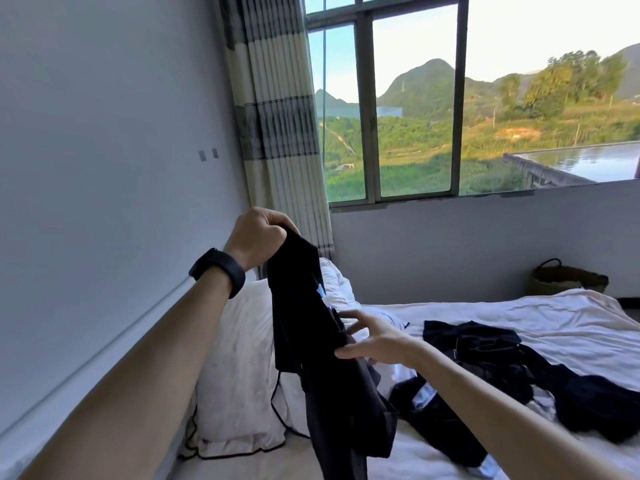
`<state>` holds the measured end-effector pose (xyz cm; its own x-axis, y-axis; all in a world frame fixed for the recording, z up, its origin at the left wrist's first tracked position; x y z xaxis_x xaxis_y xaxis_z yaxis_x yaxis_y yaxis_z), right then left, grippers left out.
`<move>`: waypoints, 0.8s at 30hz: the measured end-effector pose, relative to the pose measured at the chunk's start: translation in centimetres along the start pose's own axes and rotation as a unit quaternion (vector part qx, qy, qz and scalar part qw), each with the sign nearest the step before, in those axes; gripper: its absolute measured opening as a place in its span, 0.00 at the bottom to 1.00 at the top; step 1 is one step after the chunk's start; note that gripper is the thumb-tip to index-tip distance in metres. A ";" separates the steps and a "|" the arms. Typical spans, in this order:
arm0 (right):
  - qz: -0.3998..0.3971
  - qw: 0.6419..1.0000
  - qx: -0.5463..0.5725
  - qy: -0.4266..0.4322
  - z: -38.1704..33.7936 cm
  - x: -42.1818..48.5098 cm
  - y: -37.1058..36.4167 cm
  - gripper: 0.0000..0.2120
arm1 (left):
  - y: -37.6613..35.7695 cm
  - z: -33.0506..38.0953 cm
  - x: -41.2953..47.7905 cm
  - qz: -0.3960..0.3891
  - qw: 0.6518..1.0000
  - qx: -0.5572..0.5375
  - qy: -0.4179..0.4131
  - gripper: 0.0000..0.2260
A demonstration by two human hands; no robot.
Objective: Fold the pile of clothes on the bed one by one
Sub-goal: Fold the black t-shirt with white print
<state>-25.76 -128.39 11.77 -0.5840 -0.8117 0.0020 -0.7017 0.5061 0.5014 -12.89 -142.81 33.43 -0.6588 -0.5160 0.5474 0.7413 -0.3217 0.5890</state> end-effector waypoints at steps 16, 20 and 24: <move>-0.078 0.966 0.239 -0.061 -0.3 1.2 -2.7 0.39 | 1.7 -2.5 -0.9 0.017 0.999 0.022 0.026 0.19; -0.135 0.957 0.247 -0.070 -1.0 1.1 -5.3 0.40 | 1.4 -1.4 -0.7 0.004 1.000 0.012 0.009 0.19; -0.134 0.975 0.173 -0.035 -2.2 0.7 -4.8 0.16 | 2.8 -1.8 -0.9 0.019 1.000 -0.002 0.014 0.19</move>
<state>-21.89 -132.05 11.22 -0.3791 -0.9125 -0.1535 -0.9213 0.3568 0.1543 -10.03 -144.71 33.49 -0.6268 -0.5495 0.5524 0.7659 -0.3043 0.5664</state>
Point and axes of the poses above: each hand's wrist, its own x-axis towards the middle knuckle, its own y-axis out of the back of the hand, z = x × y, the point moved 6 cm from there along x, towards the middle knuckle, and after that the axes turned 5 degrees about z, right-handed, at the moved point
